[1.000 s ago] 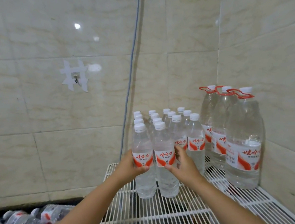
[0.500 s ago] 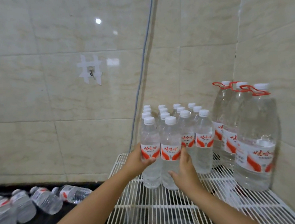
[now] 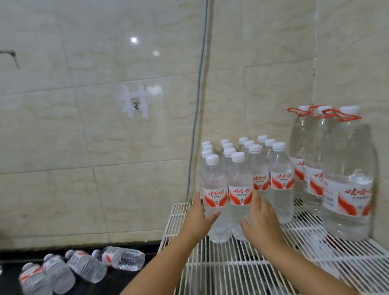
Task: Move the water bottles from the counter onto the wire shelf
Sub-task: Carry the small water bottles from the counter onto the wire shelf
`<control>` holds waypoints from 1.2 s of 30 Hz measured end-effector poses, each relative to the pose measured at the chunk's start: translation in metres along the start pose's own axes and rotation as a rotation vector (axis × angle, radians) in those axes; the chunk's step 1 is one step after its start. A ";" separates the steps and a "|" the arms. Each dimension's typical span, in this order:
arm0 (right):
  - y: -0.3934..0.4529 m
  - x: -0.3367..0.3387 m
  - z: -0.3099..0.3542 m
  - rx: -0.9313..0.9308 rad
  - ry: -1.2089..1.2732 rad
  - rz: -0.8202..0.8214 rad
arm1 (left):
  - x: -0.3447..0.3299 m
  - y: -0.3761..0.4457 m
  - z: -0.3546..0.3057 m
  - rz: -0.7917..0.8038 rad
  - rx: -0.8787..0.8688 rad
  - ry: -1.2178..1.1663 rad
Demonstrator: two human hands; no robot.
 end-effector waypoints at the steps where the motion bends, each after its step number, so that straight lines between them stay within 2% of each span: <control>1: -0.002 0.006 0.008 0.050 -0.094 -0.014 | 0.010 0.001 0.004 -0.014 -0.003 0.063; 4: -0.021 0.019 0.039 0.130 -0.260 -0.037 | 0.059 -0.011 0.037 -0.024 0.036 0.286; 8: -0.061 0.010 0.102 0.168 -0.236 0.011 | 0.143 -0.052 0.101 0.008 0.107 0.519; 13: -0.128 -0.041 0.212 0.308 -0.163 0.075 | 0.256 -0.125 0.181 -0.003 0.166 0.778; 20: -0.212 -0.152 0.322 0.426 -0.169 0.323 | 0.365 -0.214 0.279 0.056 0.412 0.951; 24: -0.234 -0.222 0.349 0.450 -0.184 0.446 | 0.399 -0.231 0.329 0.052 0.520 0.965; 28: -0.226 -0.292 0.368 0.396 -0.192 0.531 | 0.419 -0.216 0.382 0.069 0.592 0.968; 31: -0.209 -0.352 0.382 0.341 -0.146 0.567 | 0.423 -0.183 0.426 0.058 0.601 0.959; 36: -0.174 -0.449 0.412 0.361 -0.038 0.590 | 0.399 -0.103 0.503 0.103 0.581 0.897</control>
Point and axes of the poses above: each hand's wrist, its own y-axis towards the middle knuckle, its own x-axis out of the back of the hand, z = x × y, the point moved 9 cm from there along y, towards the middle knuckle, and after that the axes turned 13 degrees about -z, right-handed, at the moved point
